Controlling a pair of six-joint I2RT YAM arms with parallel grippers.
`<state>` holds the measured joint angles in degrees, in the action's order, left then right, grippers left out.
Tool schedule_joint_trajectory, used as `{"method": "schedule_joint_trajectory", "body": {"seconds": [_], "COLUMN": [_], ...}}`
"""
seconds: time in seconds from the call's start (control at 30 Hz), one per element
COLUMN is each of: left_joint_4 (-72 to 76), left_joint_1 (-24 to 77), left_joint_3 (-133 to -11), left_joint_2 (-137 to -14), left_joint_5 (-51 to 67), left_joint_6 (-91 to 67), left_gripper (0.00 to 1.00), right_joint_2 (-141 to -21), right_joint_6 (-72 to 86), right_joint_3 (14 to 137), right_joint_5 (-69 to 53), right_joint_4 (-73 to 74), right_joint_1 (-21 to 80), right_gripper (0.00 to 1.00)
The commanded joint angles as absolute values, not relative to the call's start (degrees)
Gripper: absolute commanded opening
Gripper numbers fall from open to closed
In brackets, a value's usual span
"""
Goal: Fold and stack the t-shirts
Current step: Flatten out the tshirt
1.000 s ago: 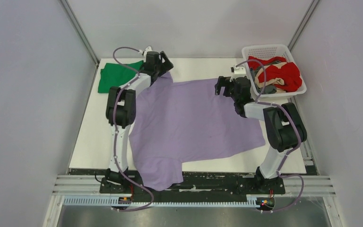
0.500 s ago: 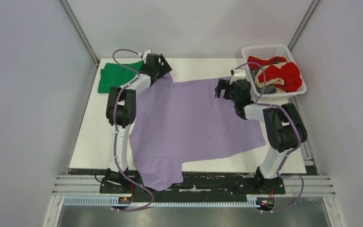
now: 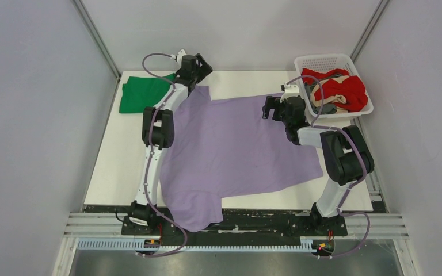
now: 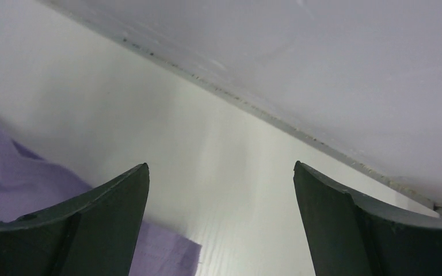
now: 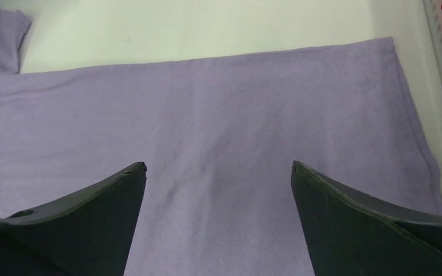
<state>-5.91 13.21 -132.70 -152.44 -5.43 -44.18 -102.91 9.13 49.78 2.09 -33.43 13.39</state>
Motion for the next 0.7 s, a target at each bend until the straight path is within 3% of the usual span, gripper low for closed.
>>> {"method": "schedule_joint_trajectory", "body": {"seconds": [0.0,0.17,0.47,0.67], "left_joint_4": [-6.1,-9.0,-16.3,-13.2], "left_joint_1": [13.1,13.8,21.8,21.2], "left_joint_3": [-139.0,-125.1,-78.7,-63.7], "left_joint_2": [-151.4,-136.2,-101.2,-97.0], "left_joint_5": [-3.3,-2.1,-11.2,-10.3], "left_joint_6": [-45.3,-39.4,-31.5,-35.1], "left_gripper": [1.0,1.0,1.0,1.0], "right_joint_2": [-100.4,-95.5,-84.3,-83.5], "right_joint_6": [7.9,8.5,10.1,10.7], "right_joint_3": [50.3,46.9,38.2,35.6], "right_joint_5": [3.1,2.2,8.5,8.6], "right_joint_4": [-34.3,-33.3,-16.3,-9.2], "right_joint_1": [13.5,13.6,16.0,18.2], "right_gripper": [0.98,0.98,0.98,0.98]}}
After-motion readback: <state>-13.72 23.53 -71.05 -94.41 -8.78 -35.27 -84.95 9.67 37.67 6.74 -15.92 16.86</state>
